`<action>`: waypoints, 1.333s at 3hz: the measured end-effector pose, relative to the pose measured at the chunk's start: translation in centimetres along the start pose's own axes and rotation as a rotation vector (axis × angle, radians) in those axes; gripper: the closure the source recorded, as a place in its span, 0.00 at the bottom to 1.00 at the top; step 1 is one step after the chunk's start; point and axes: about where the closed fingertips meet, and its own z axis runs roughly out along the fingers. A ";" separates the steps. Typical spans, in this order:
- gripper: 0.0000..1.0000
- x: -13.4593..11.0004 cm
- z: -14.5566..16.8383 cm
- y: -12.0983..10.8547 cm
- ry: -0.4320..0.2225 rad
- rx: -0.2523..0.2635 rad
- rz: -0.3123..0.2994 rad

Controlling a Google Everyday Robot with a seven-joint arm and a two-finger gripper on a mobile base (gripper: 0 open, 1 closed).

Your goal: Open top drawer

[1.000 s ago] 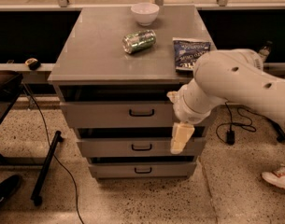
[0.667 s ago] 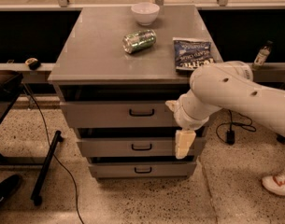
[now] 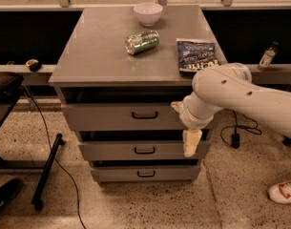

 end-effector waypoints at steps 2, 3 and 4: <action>0.00 3.0 2.2 -3.2 0.063 -0.023 0.075; 0.15 4.1 2.9 -3.7 0.089 -0.047 0.129; 0.35 3.9 2.7 -3.0 0.093 -0.079 0.161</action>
Offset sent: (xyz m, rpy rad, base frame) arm 0.0682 -0.0307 -0.0165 -0.0780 0.0271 -0.1512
